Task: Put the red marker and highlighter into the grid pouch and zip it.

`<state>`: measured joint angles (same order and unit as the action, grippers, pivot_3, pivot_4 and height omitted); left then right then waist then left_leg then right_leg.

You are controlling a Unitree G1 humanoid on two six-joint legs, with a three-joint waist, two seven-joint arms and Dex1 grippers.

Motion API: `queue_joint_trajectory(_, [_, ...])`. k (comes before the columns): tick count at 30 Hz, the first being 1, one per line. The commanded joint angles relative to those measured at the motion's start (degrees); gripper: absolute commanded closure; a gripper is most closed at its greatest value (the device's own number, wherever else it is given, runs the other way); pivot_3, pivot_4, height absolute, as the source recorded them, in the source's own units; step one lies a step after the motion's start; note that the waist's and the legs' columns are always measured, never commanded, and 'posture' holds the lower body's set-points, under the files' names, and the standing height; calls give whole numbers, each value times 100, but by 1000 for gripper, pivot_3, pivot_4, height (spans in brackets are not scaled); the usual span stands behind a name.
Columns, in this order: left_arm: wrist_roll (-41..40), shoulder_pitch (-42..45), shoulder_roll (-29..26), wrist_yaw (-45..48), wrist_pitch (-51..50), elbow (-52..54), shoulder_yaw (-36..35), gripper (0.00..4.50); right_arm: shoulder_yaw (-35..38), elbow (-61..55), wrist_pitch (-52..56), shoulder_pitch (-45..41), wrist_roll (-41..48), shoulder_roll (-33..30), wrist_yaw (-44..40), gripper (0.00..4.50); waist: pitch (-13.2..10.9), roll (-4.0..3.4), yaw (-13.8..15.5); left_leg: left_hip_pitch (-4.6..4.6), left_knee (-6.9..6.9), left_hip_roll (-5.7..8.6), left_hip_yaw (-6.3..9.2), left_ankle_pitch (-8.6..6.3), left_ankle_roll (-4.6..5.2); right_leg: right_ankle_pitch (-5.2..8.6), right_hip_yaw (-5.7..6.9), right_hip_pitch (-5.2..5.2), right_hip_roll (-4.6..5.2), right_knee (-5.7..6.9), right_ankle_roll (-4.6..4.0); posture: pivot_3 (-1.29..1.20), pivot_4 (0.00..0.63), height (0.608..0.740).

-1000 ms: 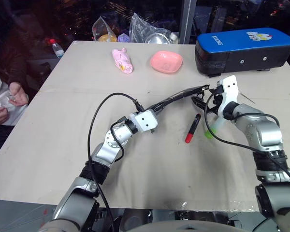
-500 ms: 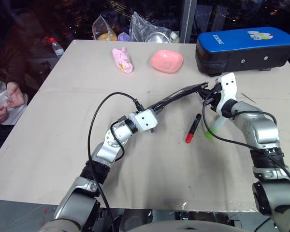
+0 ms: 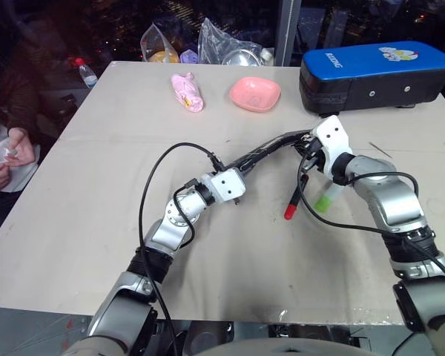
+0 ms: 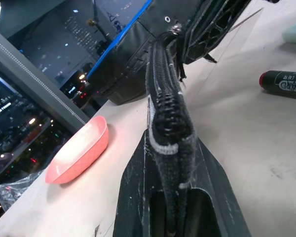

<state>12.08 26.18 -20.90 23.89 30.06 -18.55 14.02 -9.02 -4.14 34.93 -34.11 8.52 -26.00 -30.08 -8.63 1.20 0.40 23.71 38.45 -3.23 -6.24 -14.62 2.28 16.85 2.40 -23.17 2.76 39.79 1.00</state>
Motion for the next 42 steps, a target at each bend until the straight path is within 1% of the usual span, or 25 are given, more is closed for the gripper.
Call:
queue_joint_trajectory(1, [40, 47, 55, -34, 55, 164, 9, 4500, -99, -334, -11, -170, -85, -98, -189, 4458, 0, 0, 4, 0, 0, 0, 0, 0, 0, 0, 0, 0, 0, 0, 0, 0, 150, 740])
queue_joint_trajectory(4, [73, 40, 44, -37, 73, 151, 7, 4500, -228, -364, -41, -223, -251, -282, -355, 4458, 0, 0, 4, 0, 0, 0, 0, 0, 0, 0, 0, 0, 0, -1, 0, 0, 150, 740])
queue_joint_trajectory(7, [115, 60, 69, -60, 78, 101, 8, 4500, -427, -571, 118, -298, -212, -349, -639, 4458, 0, 0, 1, 1, 0, 1, 0, 0, 1, 0, 1, 0, 0, -1, 0, 0, 150, 740])
queue_joint_trajectory(19, [226, 82, 130, -94, 81, 31, 22, 4500, -1002, -1254, 620, -530, -188, -320, -1249, 4458, 0, 0, -18, 2, 0, 0, 3, -1, 1, 0, 3, 0, 2, -2, 0, 0, 150, 740])
queue_joint_trajectory(27, [312, 146, 185, -172, 45, -57, 10, 4500, -1277, -1802, 966, -491, 58, -329, -1701, 4458, 0, 0, -19, 3, 1, 0, 6, -1, 2, 0, 5, 0, 2, -2, 0, 0, 150, 740])
queue_joint_trajectory(30, [345, 153, 217, -196, 22, -81, 7, 4500, -1276, -2092, 1100, -402, 348, -210, -1853, 4458, 0, 0, -18, 3, 1, 0, 7, -1, 2, 0, 6, 0, 1, -2, 0, 0, 150, 740])
queue_joint_trajectory(32, [358, 157, 234, -209, 9, -90, 5, 4500, -1277, -2197, 1181, -359, 427, -184, -1863, 4458, 0, 0, -18, 4, 1, 0, 8, -1, 2, 0, 6, 0, 2, -2, 0, 0, 150, 740])
queue_joint_trajectory(35, [311, 148, 262, -197, -10, -74, -16, 4500, -1177, -1981, 1083, -324, 132, -146, -1468, 4458, 0, 0, -20, 4, 1, 0, 9, -1, 2, 0, 7, 0, 3, -2, 0, 0, 150, 740])
queue_joint_trajectory(37, [156, 127, 305, -138, -53, -8, -63, 4500, -933, -1758, 989, -337, 66, -143, -1280, 4458, 0, 0, -21, 4, 2, 0, 9, -1, 2, 0, 7, 0, 3, -1, 0, 0, 150, 740])
queue_joint_trajectory(38, [106, 117, 322, -118, -74, 22, -80, 4500, -867, -1720, 975, -334, 72, -163, -1254, 3884, 0, 1, -21, 4, 2, 0, 9, -1, 2, 0, 7, 0, 3, -1, 0, 0, 150, 740])
queue_joint_trajectory(39, [-40, 108, 350, -49, -136, 97, -118, 4500, -754, -1771, 997, -260, 137, -256, -1289, 3651, 0, 0, -17, 5, 2, 1, 9, -1, 2, 0, 7, 0, 3, -1, 0, 0, 150, 740])
queue_joint_trajectory(42, [-397, 69, 391, 142, -342, 303, -196, 4500, -403, -1920, 1036, -65, 261, -348, -1201, 2230, 0, 1, 21, 7, 2, 2, 9, -1, 2, 0, 9, 0, 3, -4, 0, 0, 150, 740])
